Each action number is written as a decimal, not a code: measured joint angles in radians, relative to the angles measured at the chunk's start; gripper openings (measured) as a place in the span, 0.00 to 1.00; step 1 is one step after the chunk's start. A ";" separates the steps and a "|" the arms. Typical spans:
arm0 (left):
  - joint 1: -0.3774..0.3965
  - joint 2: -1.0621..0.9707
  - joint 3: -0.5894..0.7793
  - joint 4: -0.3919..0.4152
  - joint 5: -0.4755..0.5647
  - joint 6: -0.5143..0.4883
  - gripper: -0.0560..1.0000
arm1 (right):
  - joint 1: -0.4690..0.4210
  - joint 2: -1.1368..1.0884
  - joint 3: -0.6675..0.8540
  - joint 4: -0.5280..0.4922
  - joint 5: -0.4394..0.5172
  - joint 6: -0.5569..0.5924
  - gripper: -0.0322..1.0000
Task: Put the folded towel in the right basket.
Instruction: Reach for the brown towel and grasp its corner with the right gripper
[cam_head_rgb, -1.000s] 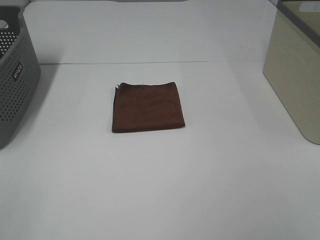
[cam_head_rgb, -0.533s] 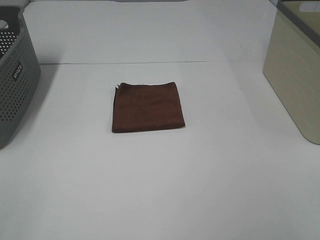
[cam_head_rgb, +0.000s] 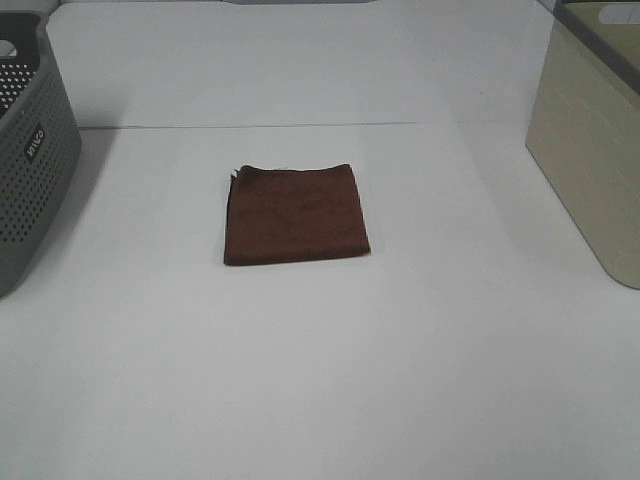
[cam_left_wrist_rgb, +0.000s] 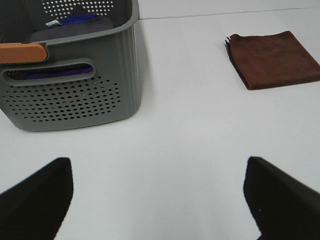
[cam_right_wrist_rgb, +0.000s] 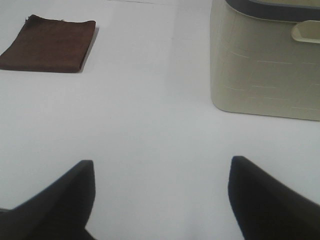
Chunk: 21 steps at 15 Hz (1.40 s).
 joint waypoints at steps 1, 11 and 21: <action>0.000 0.000 0.000 0.000 0.000 0.000 0.88 | 0.000 0.000 0.000 0.000 0.000 0.000 0.71; 0.000 0.000 0.000 0.000 0.000 0.000 0.88 | 0.000 0.000 0.000 0.000 0.000 0.000 0.71; 0.000 0.000 0.000 0.000 0.000 0.000 0.88 | 0.000 0.000 0.000 0.000 0.000 0.000 0.71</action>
